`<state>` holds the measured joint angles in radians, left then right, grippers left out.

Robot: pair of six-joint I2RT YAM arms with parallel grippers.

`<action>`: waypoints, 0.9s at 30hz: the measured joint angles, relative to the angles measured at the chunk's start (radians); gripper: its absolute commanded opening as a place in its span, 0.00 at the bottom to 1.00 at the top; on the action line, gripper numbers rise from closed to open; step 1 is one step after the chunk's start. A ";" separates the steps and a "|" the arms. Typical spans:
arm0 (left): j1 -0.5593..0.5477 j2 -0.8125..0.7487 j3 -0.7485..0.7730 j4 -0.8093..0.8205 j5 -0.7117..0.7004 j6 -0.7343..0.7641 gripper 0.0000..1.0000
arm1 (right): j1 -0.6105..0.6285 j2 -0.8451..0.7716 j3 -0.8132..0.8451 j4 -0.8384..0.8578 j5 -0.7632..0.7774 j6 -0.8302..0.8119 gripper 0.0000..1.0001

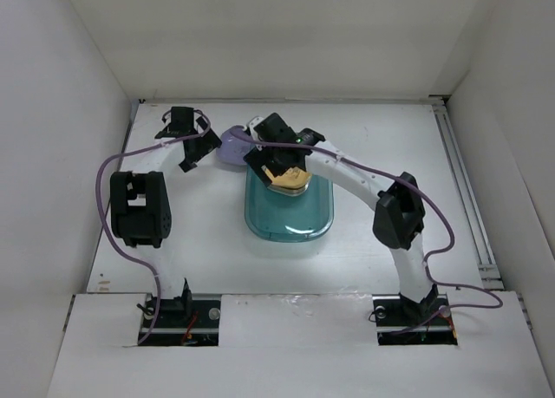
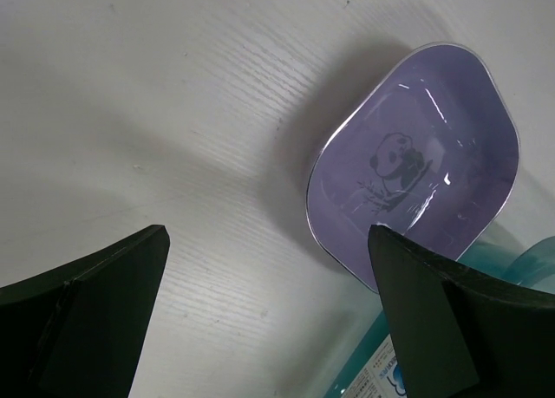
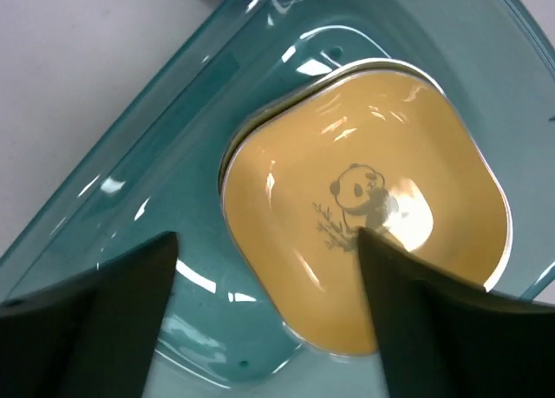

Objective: Place the plates into the plastic bin on the countertop

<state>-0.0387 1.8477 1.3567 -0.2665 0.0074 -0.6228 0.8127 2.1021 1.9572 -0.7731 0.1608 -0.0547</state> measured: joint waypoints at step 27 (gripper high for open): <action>-0.027 0.158 0.103 -0.032 -0.183 -0.148 0.00 | -0.005 -0.728 -0.465 0.220 -0.042 0.104 1.00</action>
<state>-0.0658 2.0060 1.4597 -0.2981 -0.1753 -0.7704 0.8078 1.3743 1.4925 -0.5526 0.1192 0.0490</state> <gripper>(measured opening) 0.014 0.999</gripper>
